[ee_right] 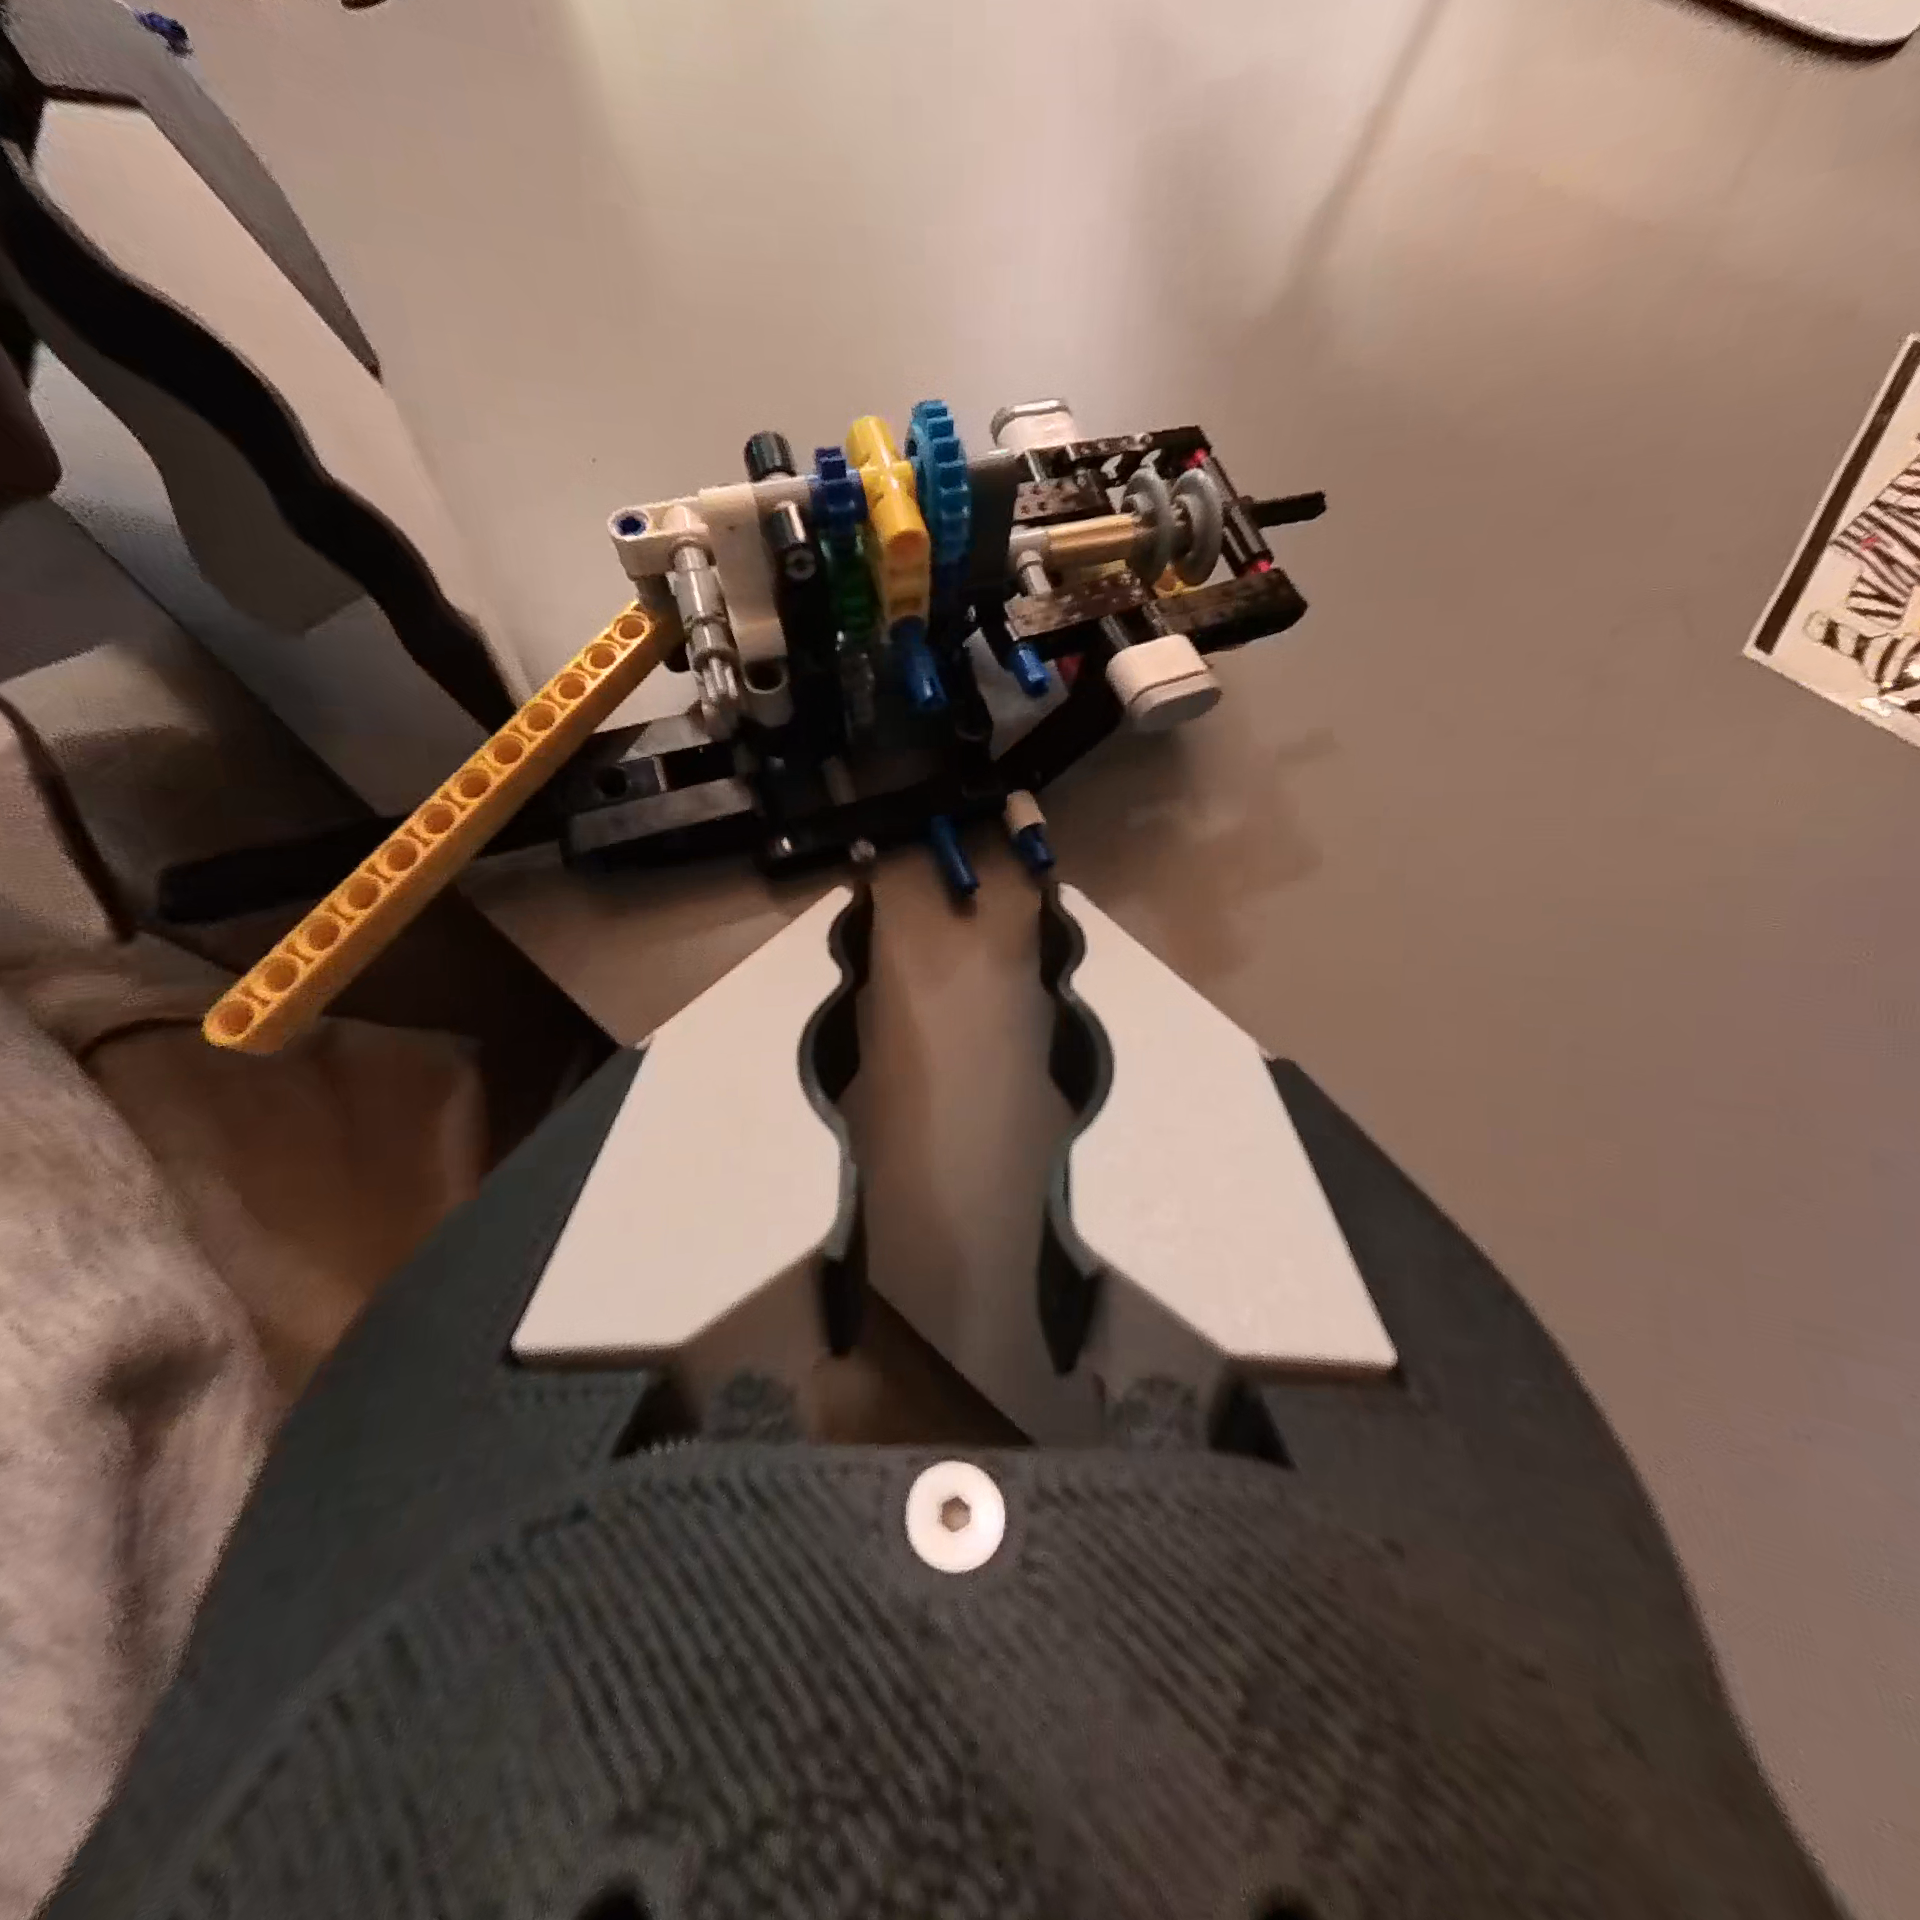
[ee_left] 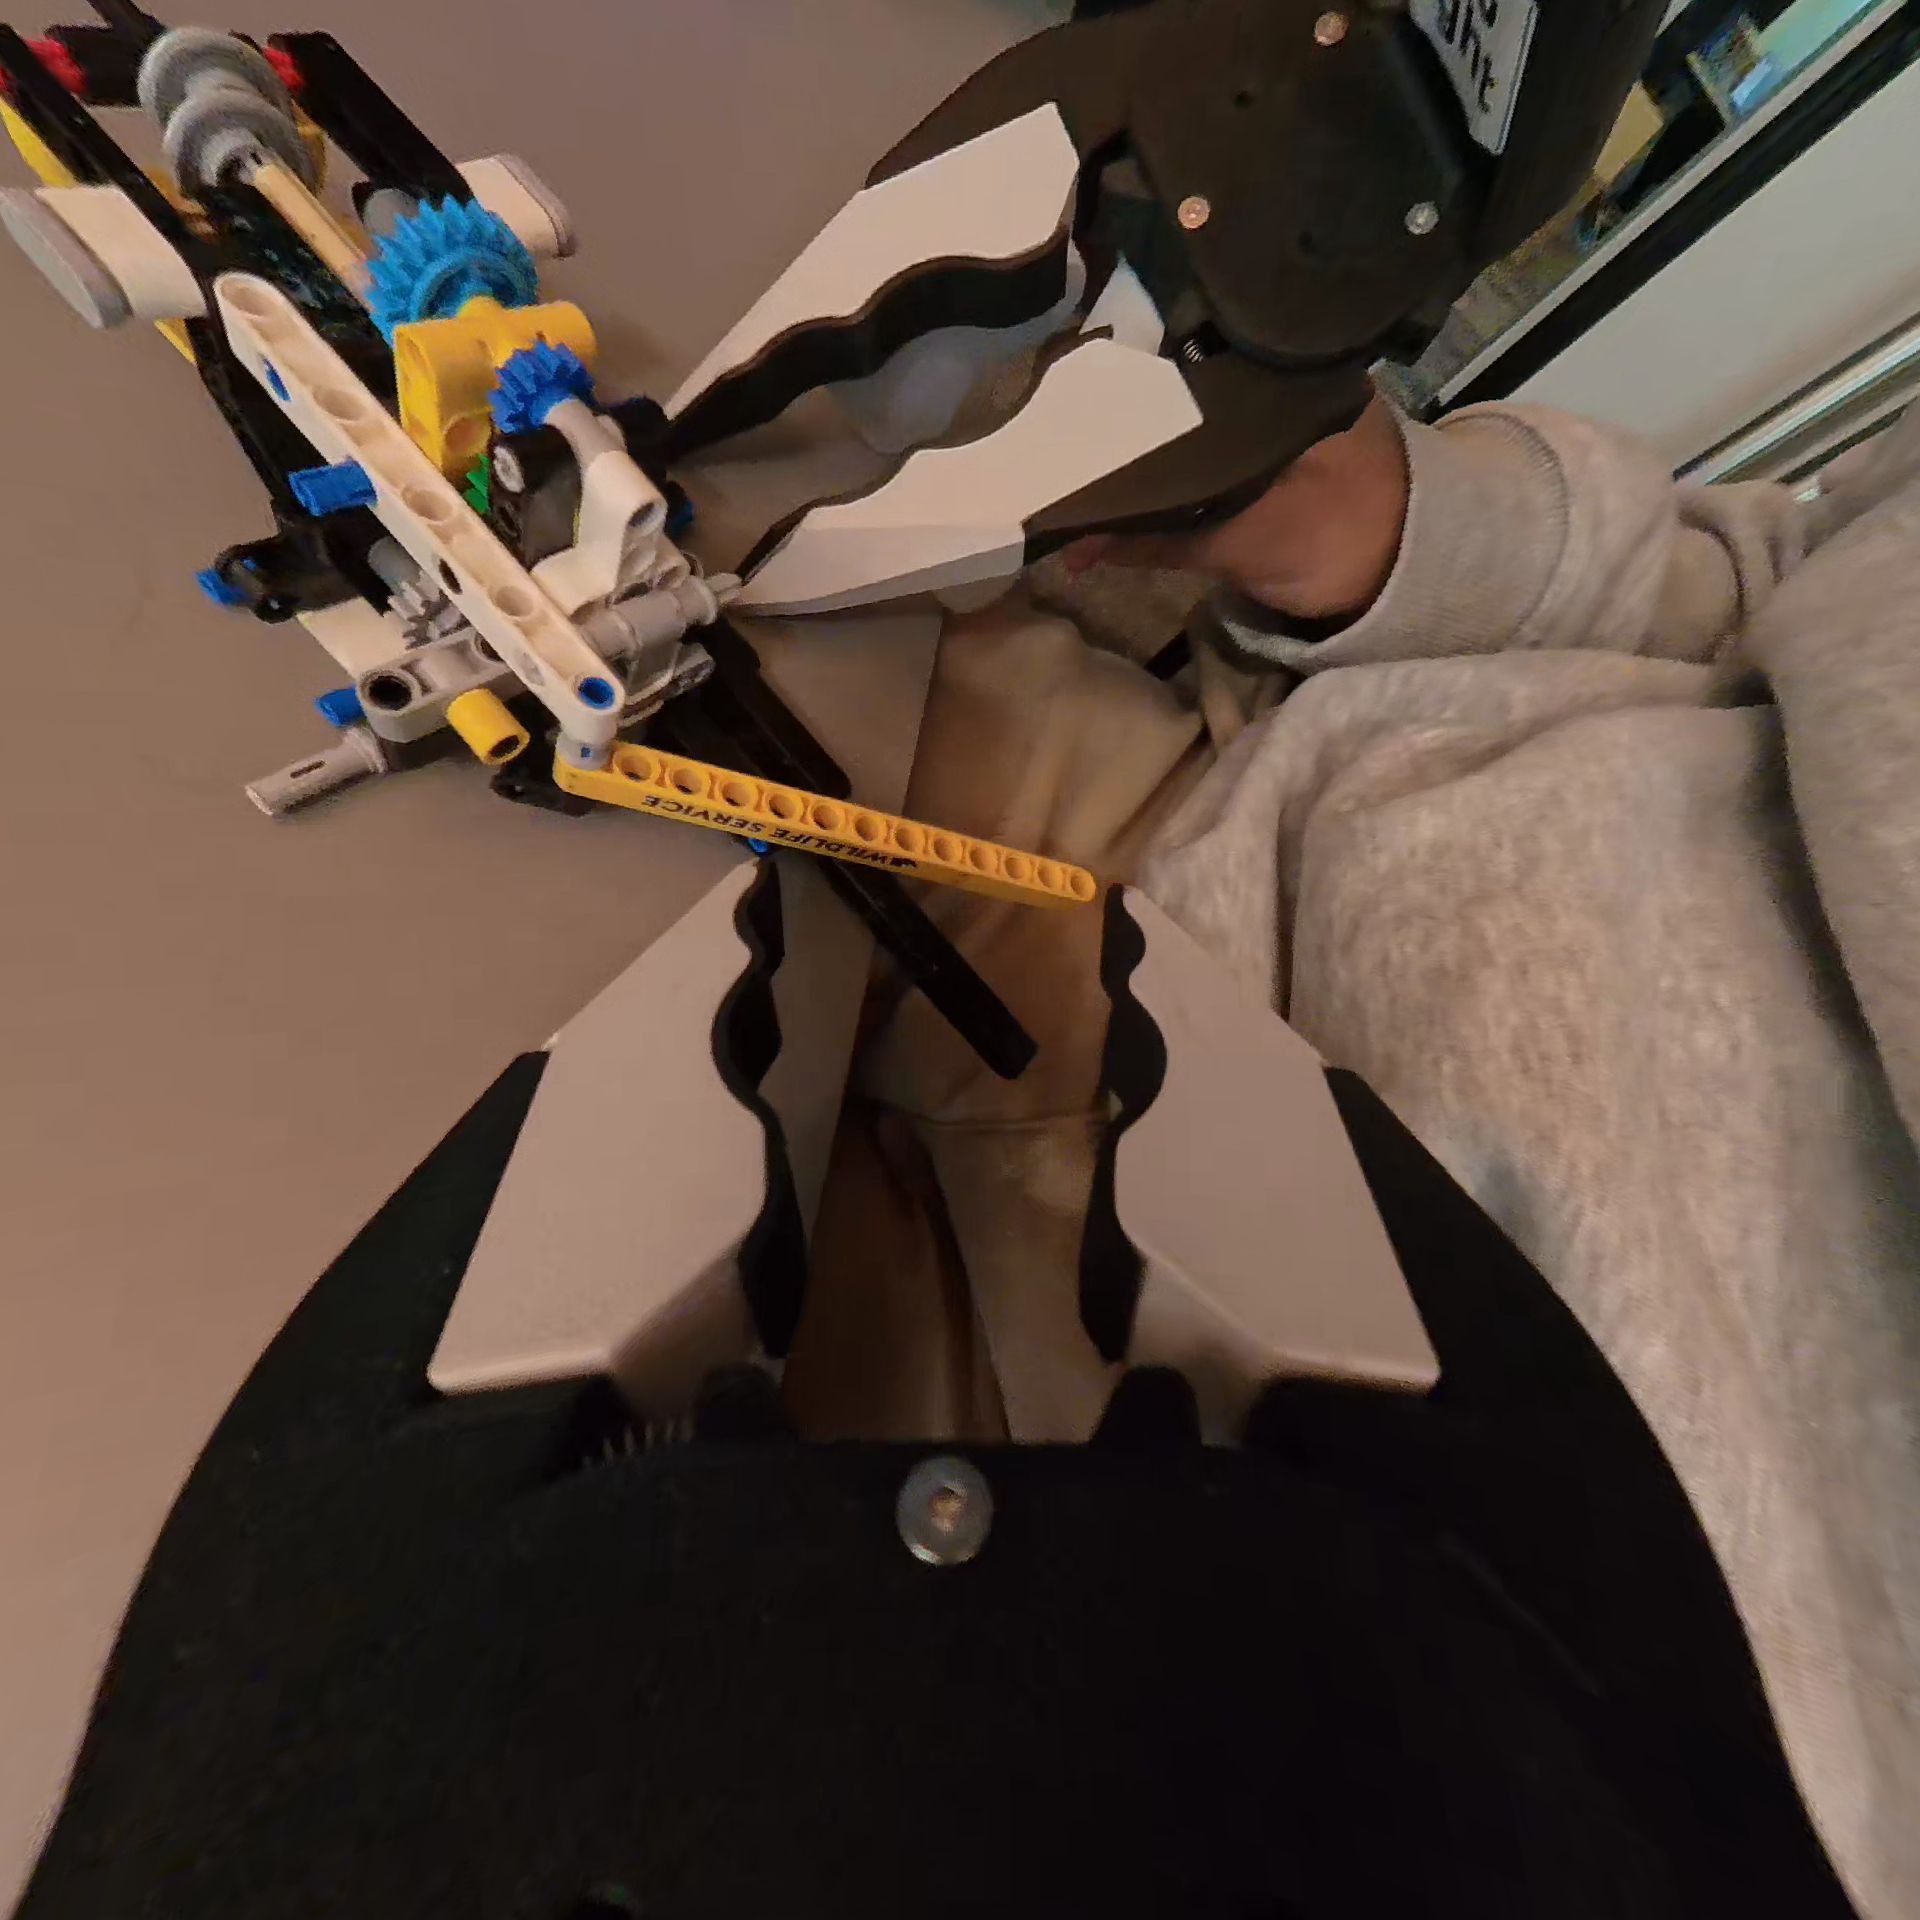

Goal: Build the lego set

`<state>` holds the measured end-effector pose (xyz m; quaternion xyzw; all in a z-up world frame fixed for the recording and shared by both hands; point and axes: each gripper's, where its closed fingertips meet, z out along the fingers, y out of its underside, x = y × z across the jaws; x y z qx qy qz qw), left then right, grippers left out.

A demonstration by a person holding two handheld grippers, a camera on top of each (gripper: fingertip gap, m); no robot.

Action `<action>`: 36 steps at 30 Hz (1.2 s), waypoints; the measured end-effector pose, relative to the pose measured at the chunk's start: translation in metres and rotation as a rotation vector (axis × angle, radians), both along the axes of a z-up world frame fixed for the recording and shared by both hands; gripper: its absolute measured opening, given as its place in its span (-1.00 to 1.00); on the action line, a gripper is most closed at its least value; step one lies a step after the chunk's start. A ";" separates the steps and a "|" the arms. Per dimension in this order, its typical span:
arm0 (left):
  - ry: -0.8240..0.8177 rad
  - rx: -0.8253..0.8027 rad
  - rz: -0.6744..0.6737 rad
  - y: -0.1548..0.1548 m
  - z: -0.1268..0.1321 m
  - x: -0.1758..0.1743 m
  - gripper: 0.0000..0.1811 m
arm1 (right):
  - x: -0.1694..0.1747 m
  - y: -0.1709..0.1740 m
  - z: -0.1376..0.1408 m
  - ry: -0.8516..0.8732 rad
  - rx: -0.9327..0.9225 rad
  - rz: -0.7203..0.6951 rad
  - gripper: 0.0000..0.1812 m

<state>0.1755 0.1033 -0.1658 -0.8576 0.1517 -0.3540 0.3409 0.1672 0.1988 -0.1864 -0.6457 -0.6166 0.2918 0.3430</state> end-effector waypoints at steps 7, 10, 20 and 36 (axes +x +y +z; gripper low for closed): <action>-0.055 0.057 -0.020 -0.004 0.016 -0.008 -0.37 | 0.001 -0.001 0.000 -0.010 -0.017 0.011 -0.65; -0.056 0.095 -0.001 -0.002 0.020 -0.015 -0.38 | 0.003 0.000 0.005 0.002 -0.026 0.016 -0.64; 0.010 0.171 0.166 0.023 0.019 -0.037 -0.40 | 0.006 -0.018 0.011 0.017 -0.072 0.133 -0.93; 0.009 0.142 0.169 0.025 0.009 -0.038 -0.51 | 0.003 -0.018 0.011 0.076 -0.235 0.143 -1.00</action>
